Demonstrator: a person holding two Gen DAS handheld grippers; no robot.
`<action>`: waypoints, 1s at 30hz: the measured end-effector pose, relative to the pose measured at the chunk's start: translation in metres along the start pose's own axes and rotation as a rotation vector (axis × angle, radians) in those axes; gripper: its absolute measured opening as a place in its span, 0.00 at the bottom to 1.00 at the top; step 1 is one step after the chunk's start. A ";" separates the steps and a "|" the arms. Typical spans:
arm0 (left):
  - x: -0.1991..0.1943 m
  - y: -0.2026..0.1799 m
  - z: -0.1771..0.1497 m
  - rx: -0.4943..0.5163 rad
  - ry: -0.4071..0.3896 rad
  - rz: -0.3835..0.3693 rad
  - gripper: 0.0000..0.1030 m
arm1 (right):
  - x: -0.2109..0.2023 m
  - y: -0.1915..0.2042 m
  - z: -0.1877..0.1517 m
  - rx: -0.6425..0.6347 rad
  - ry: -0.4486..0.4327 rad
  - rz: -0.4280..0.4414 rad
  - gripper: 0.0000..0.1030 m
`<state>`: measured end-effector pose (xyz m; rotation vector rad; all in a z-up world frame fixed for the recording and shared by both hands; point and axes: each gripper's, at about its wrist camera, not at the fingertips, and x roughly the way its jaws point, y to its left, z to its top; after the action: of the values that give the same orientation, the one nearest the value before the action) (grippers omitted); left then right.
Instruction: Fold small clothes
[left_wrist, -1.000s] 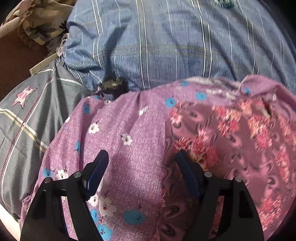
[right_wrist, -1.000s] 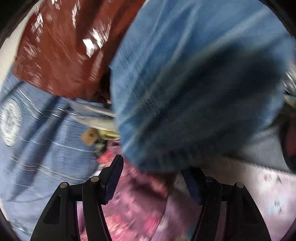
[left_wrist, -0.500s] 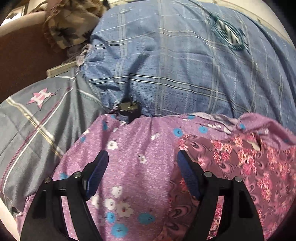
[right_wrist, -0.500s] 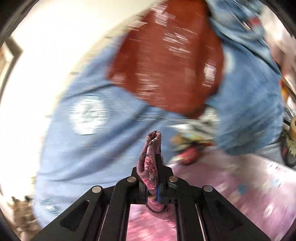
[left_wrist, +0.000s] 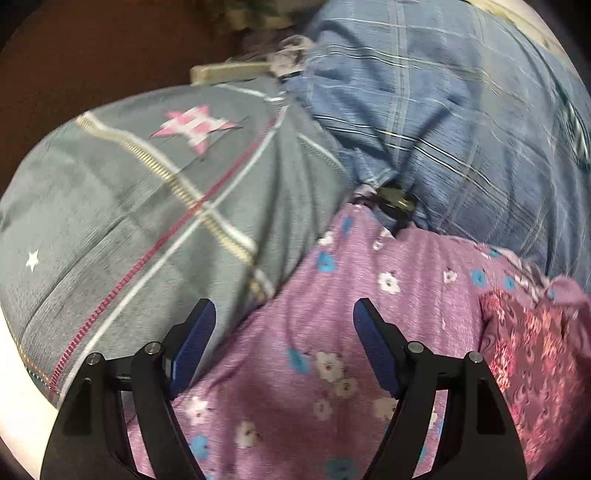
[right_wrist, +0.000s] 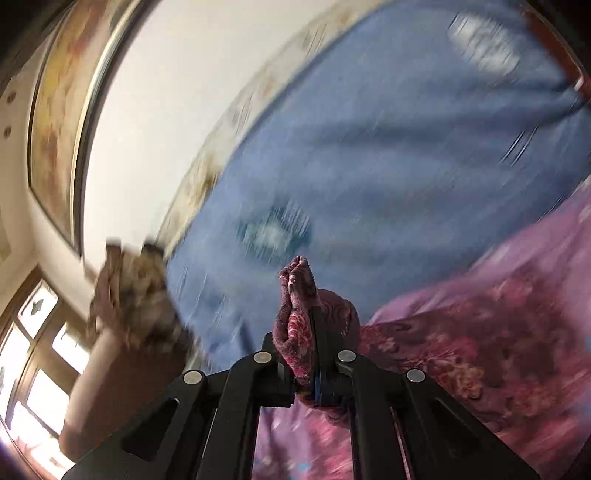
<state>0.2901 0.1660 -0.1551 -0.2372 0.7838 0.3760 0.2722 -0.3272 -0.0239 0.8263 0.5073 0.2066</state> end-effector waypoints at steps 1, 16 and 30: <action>-0.001 0.003 -0.001 -0.004 0.003 -0.007 0.75 | 0.025 0.007 -0.025 -0.001 0.045 0.002 0.06; -0.015 -0.014 -0.001 0.055 -0.005 -0.140 0.75 | 0.133 -0.012 -0.186 0.054 0.386 0.064 0.78; -0.033 -0.152 -0.054 0.378 0.003 -0.344 0.75 | 0.022 -0.127 -0.060 0.002 0.114 -0.300 0.38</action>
<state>0.2972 0.0015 -0.1572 -0.0144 0.7849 -0.0990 0.2581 -0.3646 -0.1601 0.7326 0.7317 -0.0236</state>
